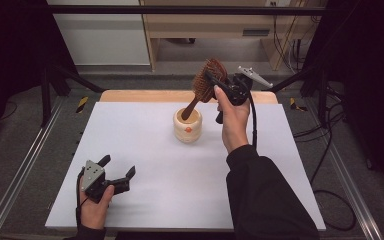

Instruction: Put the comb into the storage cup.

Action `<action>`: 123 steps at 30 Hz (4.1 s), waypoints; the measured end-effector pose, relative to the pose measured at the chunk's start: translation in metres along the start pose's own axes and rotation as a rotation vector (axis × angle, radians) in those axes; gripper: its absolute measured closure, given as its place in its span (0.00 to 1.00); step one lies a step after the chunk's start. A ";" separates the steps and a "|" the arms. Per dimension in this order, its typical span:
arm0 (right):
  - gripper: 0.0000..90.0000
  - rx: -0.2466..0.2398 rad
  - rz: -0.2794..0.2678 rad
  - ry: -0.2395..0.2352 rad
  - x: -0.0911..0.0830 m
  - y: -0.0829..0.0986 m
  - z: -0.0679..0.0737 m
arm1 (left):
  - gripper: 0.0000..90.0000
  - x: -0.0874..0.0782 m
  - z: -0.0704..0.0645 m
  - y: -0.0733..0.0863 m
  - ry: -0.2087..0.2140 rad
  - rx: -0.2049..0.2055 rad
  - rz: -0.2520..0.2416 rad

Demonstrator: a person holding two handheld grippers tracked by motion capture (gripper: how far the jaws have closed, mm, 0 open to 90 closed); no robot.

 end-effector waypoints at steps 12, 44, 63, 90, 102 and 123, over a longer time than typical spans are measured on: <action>0.56 -0.026 0.023 0.017 0.007 0.008 -0.005 | 0.02 0.000 0.001 0.000 -0.001 -0.003 -0.002; 0.56 -0.057 0.084 0.029 0.018 0.031 -0.011 | 0.02 0.000 0.000 0.000 0.005 0.003 0.001; 0.56 -0.057 0.110 0.019 0.023 0.041 -0.009 | 0.02 0.000 0.000 0.000 0.005 0.001 -0.003; 0.56 -0.028 0.135 0.020 0.030 0.056 -0.015 | 0.02 0.000 0.000 0.000 0.005 0.003 -0.002; 0.55 -0.012 0.149 0.011 0.033 0.064 -0.013 | 0.02 0.000 0.000 0.000 0.006 0.002 -0.003; 0.55 0.016 0.163 0.027 0.036 0.071 -0.022 | 0.02 0.000 -0.001 0.000 0.010 0.002 -0.004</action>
Point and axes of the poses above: each handheld gripper's, and its own axes: x roughly forward along the jaws, y roughly out of its underside, z roughly to its left, the point moved 5 cm from there along x, roughly forward along the jaws, and after that the axes turned 7 degrees about y, right-handed, at the moved point
